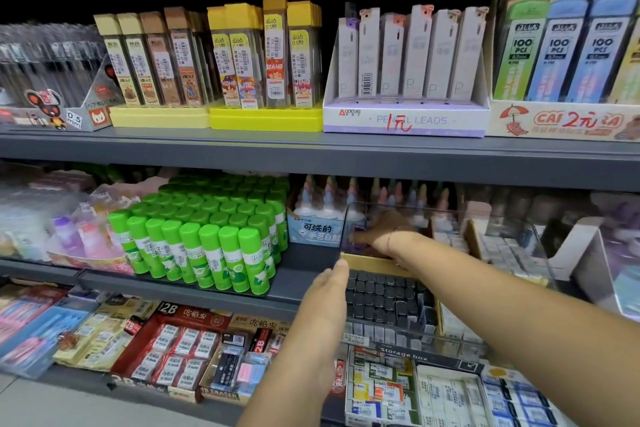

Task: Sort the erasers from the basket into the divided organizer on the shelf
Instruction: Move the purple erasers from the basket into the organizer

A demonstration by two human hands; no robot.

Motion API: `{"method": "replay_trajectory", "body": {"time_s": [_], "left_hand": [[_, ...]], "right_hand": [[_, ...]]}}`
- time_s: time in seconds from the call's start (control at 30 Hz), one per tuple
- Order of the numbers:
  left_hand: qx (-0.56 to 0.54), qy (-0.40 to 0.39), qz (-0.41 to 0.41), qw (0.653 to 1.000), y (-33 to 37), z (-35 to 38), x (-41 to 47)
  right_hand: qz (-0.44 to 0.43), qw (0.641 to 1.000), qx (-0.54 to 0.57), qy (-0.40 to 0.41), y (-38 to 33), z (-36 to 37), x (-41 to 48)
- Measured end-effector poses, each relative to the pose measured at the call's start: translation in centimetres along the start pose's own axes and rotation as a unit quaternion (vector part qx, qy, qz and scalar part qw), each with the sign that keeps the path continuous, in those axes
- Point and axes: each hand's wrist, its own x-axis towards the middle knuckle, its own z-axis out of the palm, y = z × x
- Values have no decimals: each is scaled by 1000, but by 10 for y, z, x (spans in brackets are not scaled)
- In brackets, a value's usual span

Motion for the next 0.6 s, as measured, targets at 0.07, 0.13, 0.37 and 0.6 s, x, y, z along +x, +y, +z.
{"method": "replay_trajectory", "body": {"time_s": [0.07, 0.13, 0.37, 0.6], "left_hand": [[2, -1, 2, 1000, 0, -1, 0], [6, 2, -6, 1000, 0, -2, 0], [-22, 12, -33, 999, -6, -5, -6], [-52, 159, 5, 986, -66, 12, -27]], "right_hand": [[6, 1000, 24, 7, 1, -3, 1], [25, 999, 33, 11, 6, -4, 2], [-8, 991, 125, 41, 3, -30, -36], [-182, 929, 294, -132, 89, -50, -181]]}}
